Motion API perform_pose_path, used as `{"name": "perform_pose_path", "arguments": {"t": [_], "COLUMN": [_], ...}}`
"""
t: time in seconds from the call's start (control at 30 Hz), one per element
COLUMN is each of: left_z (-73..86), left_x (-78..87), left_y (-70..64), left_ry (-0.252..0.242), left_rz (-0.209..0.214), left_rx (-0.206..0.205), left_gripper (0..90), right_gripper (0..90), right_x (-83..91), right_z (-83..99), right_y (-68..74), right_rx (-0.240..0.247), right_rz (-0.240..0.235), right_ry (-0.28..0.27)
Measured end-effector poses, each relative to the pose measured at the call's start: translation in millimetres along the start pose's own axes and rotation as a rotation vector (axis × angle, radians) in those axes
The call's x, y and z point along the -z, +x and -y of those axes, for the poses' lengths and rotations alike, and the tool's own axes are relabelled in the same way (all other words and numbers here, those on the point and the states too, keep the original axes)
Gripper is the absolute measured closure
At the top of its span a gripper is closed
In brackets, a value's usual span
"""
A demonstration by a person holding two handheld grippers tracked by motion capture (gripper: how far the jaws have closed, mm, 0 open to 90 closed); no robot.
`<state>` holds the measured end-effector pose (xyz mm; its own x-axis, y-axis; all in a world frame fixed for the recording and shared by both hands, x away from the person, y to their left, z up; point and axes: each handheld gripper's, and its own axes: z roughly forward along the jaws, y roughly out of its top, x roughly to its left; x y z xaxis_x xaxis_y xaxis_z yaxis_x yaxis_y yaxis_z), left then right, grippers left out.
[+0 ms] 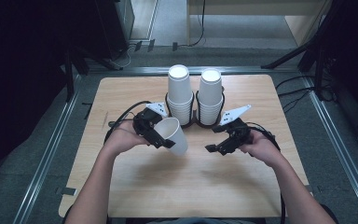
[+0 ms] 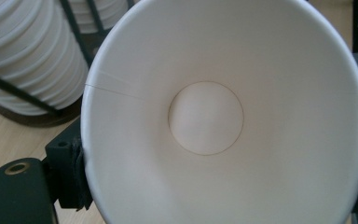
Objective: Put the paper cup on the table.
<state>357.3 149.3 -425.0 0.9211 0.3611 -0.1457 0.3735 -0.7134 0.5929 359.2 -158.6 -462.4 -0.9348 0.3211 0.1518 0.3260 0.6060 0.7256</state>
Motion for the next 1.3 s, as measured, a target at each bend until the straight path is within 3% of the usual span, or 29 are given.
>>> {"name": "perform_pose_path", "arguments": {"t": [0.13,0.3,0.7,1.0,1.3], "left_z": [6.3,14.0,31.9,39.3,49.2], "left_x": [4.9,11.8,28.8,33.5,34.4], "left_y": [4.2,11.8,33.0,46.7,64.4], "left_ry": [-0.009,0.007,0.006,0.02,0.037], "left_rz": [-0.012,-0.06,-0.144,-0.185,-0.219], "left_rx": [0.016,0.038,0.116,0.162,0.232], "left_gripper": [10.9,10.9,10.8,10.8,10.8], "right_gripper": [17.0,17.0,17.6,18.4,18.5], "right_x": [1.9,5.3,3.9,5.4,6.6], "right_z": [-0.3,0.7,5.1,11.2,17.2], "right_y": [-1.5,-5.2,-5.0,-5.0,-4.7], "right_rx": [0.016,0.008,0.007,0.009,0.004], "right_rz": [0.015,0.024,0.035,0.062,0.081], "right_ry": [-0.011,-0.023,-0.004,0.003,0.02]}}
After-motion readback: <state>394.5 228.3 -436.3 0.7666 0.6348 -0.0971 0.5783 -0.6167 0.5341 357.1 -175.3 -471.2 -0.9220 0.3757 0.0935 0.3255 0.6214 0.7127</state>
